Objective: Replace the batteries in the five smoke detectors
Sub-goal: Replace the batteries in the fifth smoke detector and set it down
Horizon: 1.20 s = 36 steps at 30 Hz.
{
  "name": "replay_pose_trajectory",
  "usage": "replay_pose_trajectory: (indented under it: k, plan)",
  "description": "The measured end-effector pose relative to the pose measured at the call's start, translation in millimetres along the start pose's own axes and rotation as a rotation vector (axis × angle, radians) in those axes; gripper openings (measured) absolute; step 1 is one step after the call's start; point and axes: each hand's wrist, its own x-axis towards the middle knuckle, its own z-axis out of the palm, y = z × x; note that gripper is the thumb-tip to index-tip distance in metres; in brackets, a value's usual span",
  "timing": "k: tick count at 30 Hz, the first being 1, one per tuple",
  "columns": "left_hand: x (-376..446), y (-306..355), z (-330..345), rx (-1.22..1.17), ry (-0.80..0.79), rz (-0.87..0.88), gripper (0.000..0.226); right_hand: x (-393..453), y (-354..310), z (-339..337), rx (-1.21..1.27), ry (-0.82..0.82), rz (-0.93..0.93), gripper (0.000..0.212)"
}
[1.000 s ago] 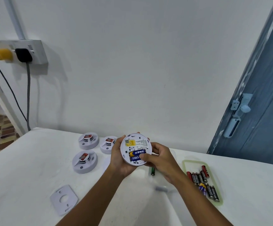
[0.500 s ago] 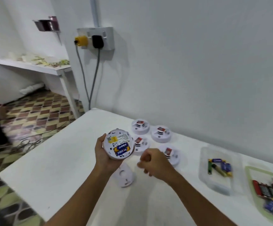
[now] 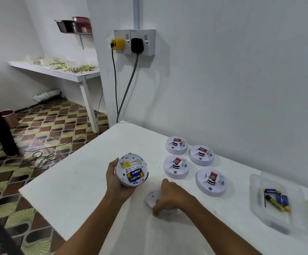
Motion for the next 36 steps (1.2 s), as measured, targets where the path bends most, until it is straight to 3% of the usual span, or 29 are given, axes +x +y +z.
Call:
replay_pose_trajectory:
  k: [4, 8, 10, 12, 14, 16, 21, 36]
  plan:
    - [6.1, 0.2, 5.4, -0.010, -0.005, -0.010, 0.074, -3.8, 5.4, -9.2, 0.054, -0.040, -0.049, 0.055]
    - [9.8, 0.9, 11.4, -0.052, 0.014, -0.015, 0.073, -9.4, 10.4, -30.2, 0.404, -0.042, -0.203, 0.034]
    - [10.0, -0.9, 17.0, -0.049, 0.031, -0.021, 0.069, -10.5, 10.7, -42.2, 0.634, -0.042, -0.276, 0.043]
    - [9.5, -3.8, 23.6, -0.030, 0.041, -0.021, 0.059, -7.3, 7.2, -49.6, 0.716, 0.097, -0.284, 0.062]
    - [8.3, -7.9, 30.4, -0.017, 0.040, -0.022, 0.050, -4.0, 0.2, -52.3, 0.637, 0.275, -0.286, 0.070]
    - [7.6, -12.4, 37.6, -0.006, 0.045, -0.027, 0.044, -1.6, -7.9, -53.5, 0.552, 0.345, -0.314, 0.069]
    - [8.4, -19.9, 57.5, 0.012, 0.111, -0.003, 0.041, 5.7, -23.3, -55.0, 0.454, 0.395, -0.323, 0.071]
    - [11.0, -13.7, 67.8, 0.048, 0.077, 0.004, 0.045, 9.2, -27.7, -59.8, 0.381, 0.495, -0.393, 0.080]
